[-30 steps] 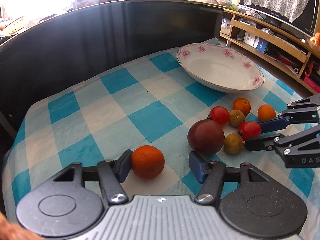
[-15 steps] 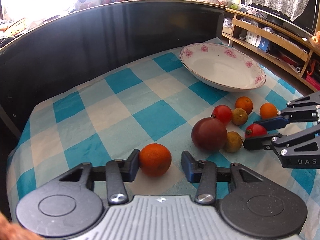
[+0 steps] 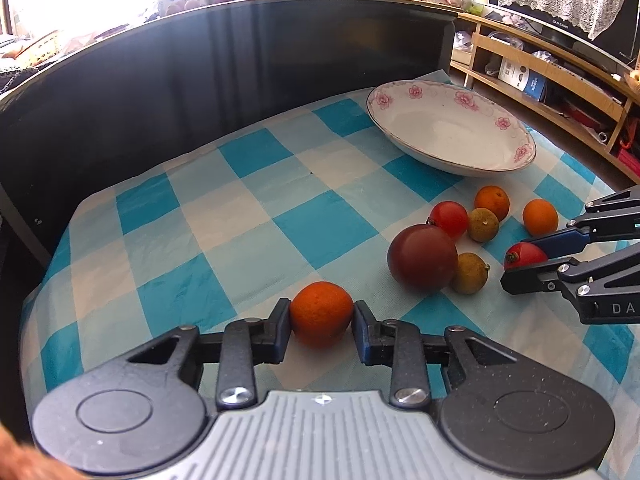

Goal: Organize fruits
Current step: 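Carry the orange with the left tool into the bowl while the right tool drops the tomato there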

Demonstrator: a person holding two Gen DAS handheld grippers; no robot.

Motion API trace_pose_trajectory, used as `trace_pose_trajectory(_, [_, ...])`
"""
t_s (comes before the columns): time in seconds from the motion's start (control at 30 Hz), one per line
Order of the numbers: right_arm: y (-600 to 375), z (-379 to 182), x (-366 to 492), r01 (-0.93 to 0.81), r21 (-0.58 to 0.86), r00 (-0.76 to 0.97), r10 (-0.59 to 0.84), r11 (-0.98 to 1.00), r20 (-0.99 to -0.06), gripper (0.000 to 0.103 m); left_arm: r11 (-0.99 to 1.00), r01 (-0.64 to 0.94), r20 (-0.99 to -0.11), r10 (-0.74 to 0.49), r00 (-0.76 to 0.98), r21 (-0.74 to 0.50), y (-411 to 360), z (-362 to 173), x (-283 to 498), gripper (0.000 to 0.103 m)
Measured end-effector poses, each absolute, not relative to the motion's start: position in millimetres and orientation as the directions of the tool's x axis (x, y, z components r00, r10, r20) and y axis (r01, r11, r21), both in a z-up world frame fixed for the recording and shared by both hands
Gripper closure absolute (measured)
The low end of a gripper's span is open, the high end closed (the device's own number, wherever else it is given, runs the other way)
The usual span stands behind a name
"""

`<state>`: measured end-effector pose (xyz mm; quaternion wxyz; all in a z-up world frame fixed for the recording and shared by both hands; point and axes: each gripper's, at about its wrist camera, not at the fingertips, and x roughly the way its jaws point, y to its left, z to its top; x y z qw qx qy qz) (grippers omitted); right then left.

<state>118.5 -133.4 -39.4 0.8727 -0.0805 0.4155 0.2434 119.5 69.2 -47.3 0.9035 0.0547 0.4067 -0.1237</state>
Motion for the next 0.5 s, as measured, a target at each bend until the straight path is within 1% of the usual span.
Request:
trace_pose_trajectory(0.17, [-135,-31,119,-0.489,0.074,0.549,0.373,0.869,-0.748,0.077,0.958,0.285,-0.751,-0.211,0.625,-0.033,65,-41,119,0.063])
trace_pose_trajectory(0.5, [-151,-7,130,-0.433,0.081,0.624,0.363,0.898,-0.692,0.077,0.937,0.344,-0.687,-0.286,0.668,-0.056,19,-8,142,0.063])
